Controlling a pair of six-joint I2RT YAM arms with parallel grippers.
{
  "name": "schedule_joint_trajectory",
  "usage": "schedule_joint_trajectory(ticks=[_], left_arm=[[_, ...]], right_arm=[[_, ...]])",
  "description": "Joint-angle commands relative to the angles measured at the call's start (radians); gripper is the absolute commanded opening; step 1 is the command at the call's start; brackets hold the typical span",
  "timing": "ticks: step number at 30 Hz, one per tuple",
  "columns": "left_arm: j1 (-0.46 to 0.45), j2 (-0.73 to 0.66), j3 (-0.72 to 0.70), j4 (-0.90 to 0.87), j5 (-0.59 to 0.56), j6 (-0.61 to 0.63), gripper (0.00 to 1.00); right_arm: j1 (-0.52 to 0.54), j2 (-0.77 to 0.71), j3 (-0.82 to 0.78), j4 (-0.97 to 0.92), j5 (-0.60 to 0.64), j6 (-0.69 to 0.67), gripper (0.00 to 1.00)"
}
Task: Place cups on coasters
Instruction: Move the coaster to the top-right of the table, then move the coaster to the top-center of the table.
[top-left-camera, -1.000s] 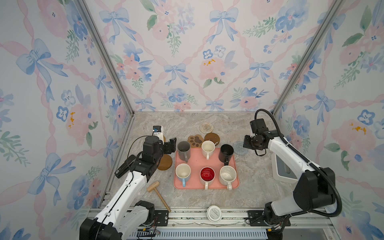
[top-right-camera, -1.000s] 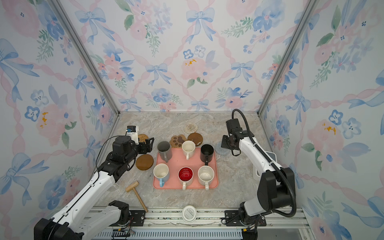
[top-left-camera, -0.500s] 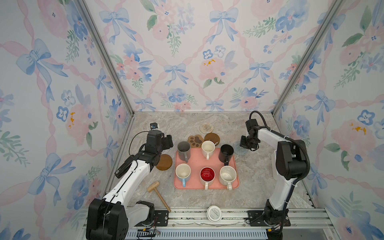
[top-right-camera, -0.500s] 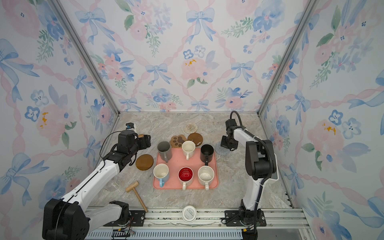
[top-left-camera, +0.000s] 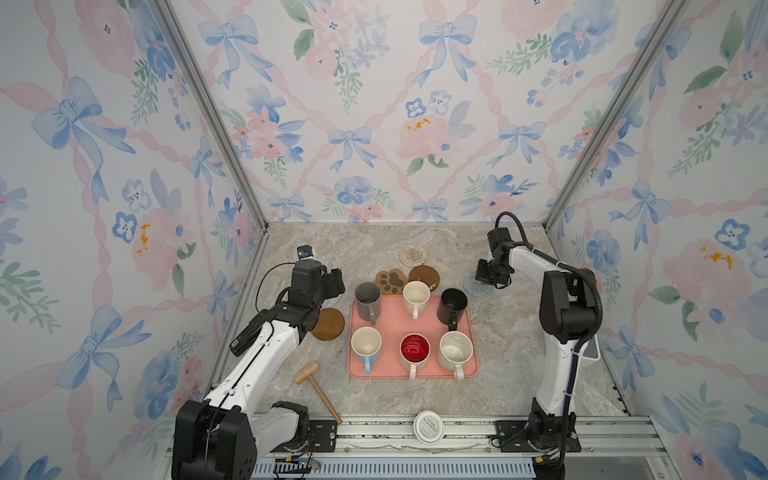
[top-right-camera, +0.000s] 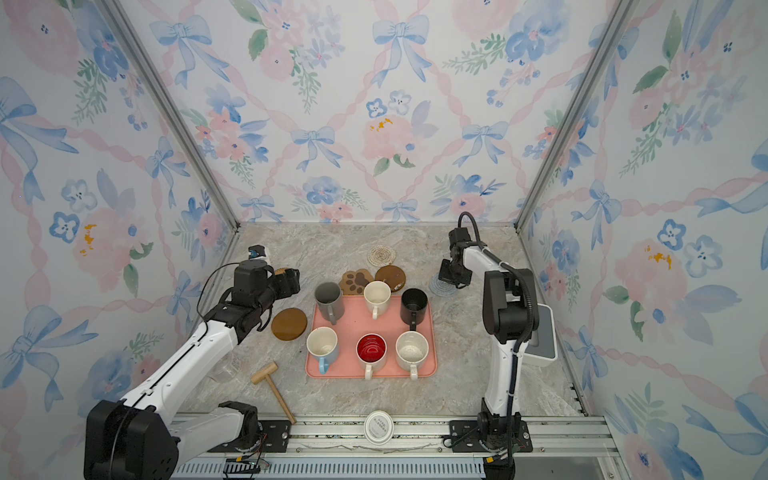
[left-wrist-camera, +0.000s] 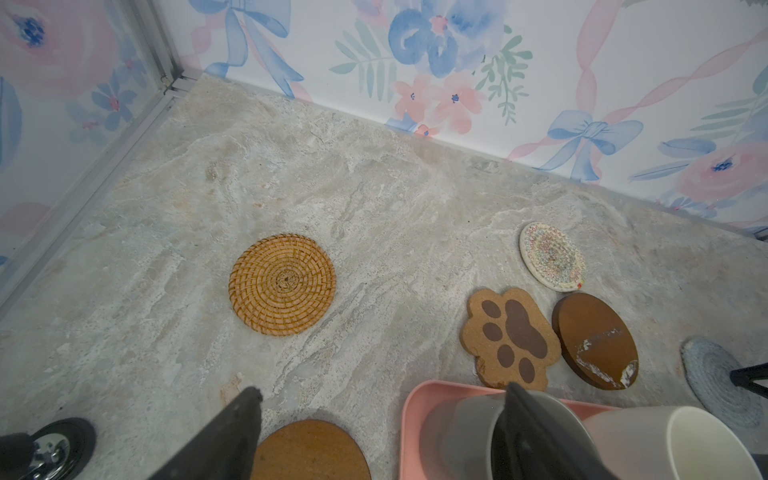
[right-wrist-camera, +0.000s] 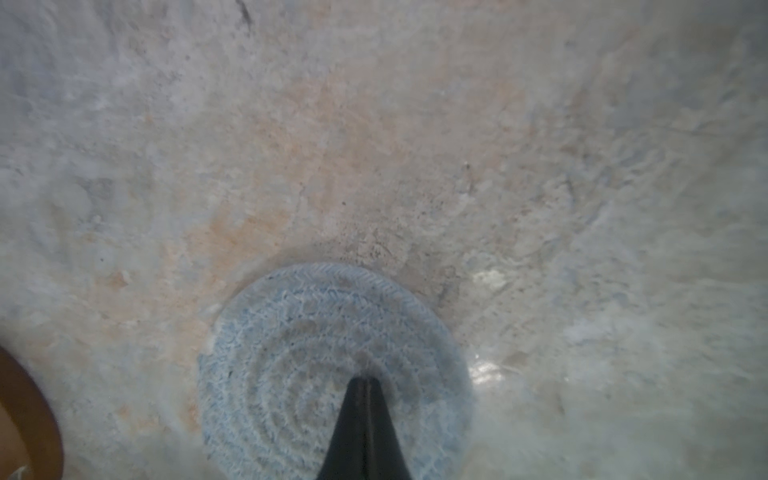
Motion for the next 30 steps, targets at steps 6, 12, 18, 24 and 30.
schedule_joint_trajectory(ticks=[6,12,18,24,30], left_arm=[[0.010,-0.053,-0.008,-0.018,0.004,-0.012,0.86],[0.011,-0.073,-0.007,-0.022,0.001,-0.012,0.86],[0.010,-0.085,0.004,-0.022,0.009,-0.014,0.85],[0.009,-0.102,-0.005,-0.022,0.012,-0.014,0.85],[0.008,-0.119,-0.021,-0.023,0.016,-0.012,0.85]], right_arm=[[-0.034,0.111,0.133,-0.077,0.022,0.005,0.00],[-0.021,0.026,0.122,-0.033,-0.028,0.009,0.00],[0.051,-0.046,0.198,-0.024,-0.066,-0.007,0.00],[0.143,0.090,0.442,-0.064,-0.181,-0.014,0.00],[0.189,0.352,0.816,-0.164,-0.319,-0.009,0.00]])
